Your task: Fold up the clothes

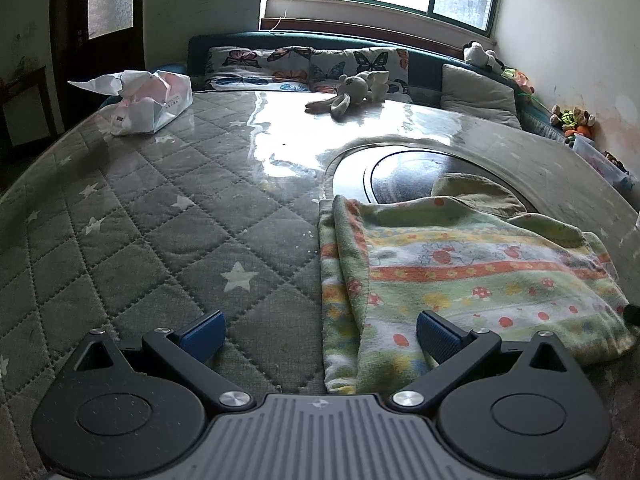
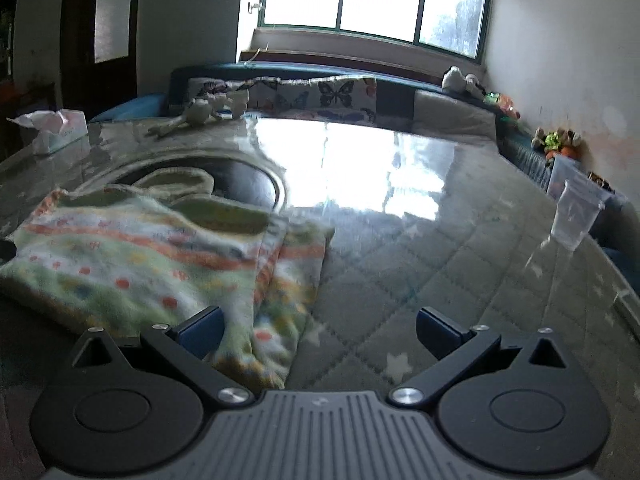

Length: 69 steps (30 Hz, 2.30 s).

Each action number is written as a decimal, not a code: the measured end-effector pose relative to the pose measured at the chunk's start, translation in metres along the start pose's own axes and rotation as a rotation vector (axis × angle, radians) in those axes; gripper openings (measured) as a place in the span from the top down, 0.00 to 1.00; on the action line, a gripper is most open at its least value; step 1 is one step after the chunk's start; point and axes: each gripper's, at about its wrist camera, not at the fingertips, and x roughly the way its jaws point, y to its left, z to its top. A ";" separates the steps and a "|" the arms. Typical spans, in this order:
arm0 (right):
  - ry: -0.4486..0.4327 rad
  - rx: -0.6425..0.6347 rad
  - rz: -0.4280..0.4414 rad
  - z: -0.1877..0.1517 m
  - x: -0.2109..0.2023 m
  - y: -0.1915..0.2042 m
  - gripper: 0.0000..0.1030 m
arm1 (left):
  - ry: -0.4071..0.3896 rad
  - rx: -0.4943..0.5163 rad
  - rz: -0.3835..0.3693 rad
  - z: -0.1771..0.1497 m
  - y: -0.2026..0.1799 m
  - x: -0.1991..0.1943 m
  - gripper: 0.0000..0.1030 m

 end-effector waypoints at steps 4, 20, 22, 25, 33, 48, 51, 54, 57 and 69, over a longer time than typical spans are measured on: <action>0.012 -0.006 -0.003 0.003 0.010 0.003 0.00 | 0.000 -0.005 -0.001 0.001 0.002 -0.001 0.00; -0.001 -0.091 0.102 0.010 -0.003 0.025 0.00 | 0.004 0.000 0.016 0.002 0.000 -0.006 0.00; -0.001 -0.115 0.133 0.011 -0.006 0.033 0.00 | 0.005 0.002 0.018 0.002 -0.001 -0.006 0.00; -0.003 -0.156 0.177 0.013 -0.009 0.045 0.00 | 0.006 0.005 0.021 0.002 -0.002 -0.007 0.00; 0.001 -0.267 0.274 0.020 -0.009 0.083 0.01 | 0.012 -0.006 0.034 0.004 0.003 -0.007 0.00; 0.008 -0.505 0.443 0.027 -0.011 0.151 0.19 | -0.003 -0.060 0.061 0.013 0.024 -0.009 0.00; 0.003 -0.562 0.468 0.028 -0.012 0.164 0.26 | -0.006 -0.083 0.065 0.016 0.031 -0.009 0.00; -0.008 -0.611 0.494 0.029 -0.015 0.177 0.32 | -0.007 -0.099 0.062 0.018 0.036 -0.010 0.00; -0.018 -0.662 0.522 0.029 -0.017 0.192 0.37 | 0.002 -0.122 0.053 0.021 0.039 -0.008 0.00; -0.035 -0.781 0.572 0.023 -0.010 0.233 0.80 | 0.040 -0.213 -0.095 0.033 0.039 -0.001 0.00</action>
